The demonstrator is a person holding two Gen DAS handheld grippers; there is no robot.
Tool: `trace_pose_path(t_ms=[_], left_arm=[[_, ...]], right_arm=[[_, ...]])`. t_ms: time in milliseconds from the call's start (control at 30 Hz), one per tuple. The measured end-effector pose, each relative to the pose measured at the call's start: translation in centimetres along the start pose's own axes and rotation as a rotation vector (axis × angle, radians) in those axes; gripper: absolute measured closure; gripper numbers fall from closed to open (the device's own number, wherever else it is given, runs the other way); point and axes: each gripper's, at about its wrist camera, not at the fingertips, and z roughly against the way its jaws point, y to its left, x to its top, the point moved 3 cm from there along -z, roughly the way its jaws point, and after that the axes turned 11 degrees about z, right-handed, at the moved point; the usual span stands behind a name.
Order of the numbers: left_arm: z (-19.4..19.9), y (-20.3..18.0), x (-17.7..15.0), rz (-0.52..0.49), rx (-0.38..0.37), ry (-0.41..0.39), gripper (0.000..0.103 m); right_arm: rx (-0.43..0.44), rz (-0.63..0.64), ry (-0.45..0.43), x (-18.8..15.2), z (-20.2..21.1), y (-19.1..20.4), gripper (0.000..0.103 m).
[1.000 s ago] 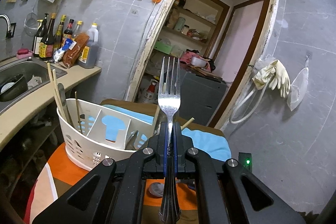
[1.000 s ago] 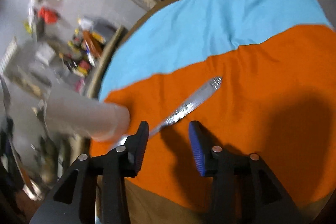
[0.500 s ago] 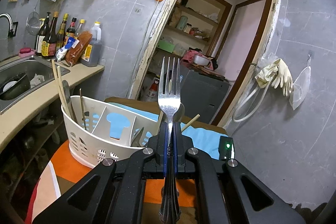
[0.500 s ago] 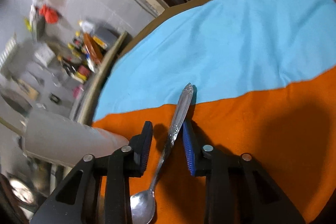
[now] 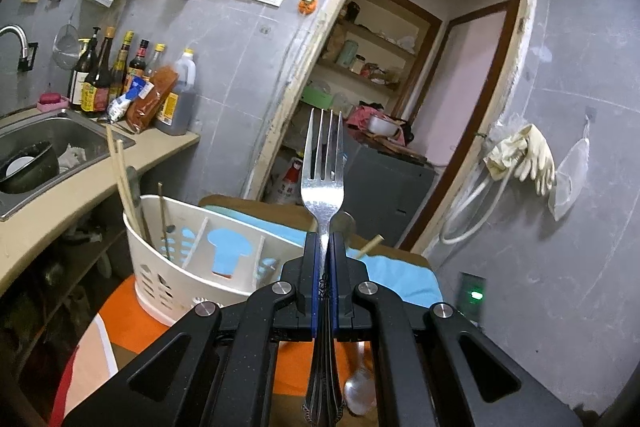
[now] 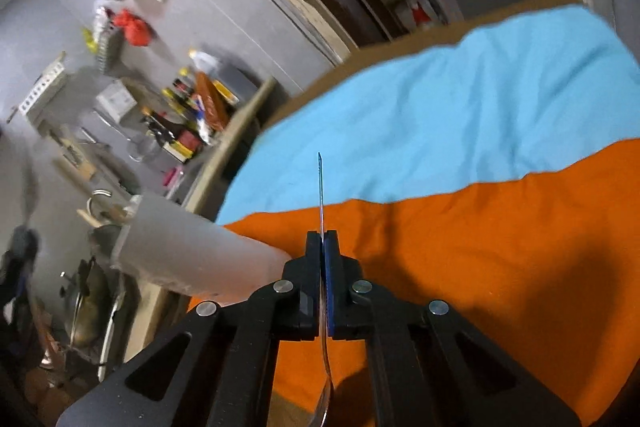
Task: Organize utensils
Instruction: 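Lift the fork and spoon and carry both over the white caddy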
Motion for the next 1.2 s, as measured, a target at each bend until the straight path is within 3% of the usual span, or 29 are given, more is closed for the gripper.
trace_pose_path(t_ms=[267, 533, 733, 933, 1200], left_arm=[[0.6, 2.2, 2.2, 0.045, 0.016, -0.044, 0.101], [0.2, 5.6, 5.7, 0.118, -0.006, -0.11, 0.101], [-0.5, 8.3, 8.7, 0.188, -0.067, -0.181, 0.101], [-1.7, 10.5, 9.9, 0.191, -0.082, -0.252, 0.101], [-2.8, 10.7, 9.7, 0.117, -0.03, -0.352, 0.101]], right_arm=[[0.002, 0.025, -0.137, 2.2, 3.4, 3.0, 0.103], [0.078, 0.168, -0.426, 7.9, 7.8, 10.1, 0.103], [0.078, 0.334, -0.605, 10.0, 7.7, 16.0, 0.103], [0.039, 0.463, -0.677, 9.2, 5.0, 18.4, 0.103], [0.019, 0.496, -0.697, 8.0, 2.6, 17.9, 0.103]])
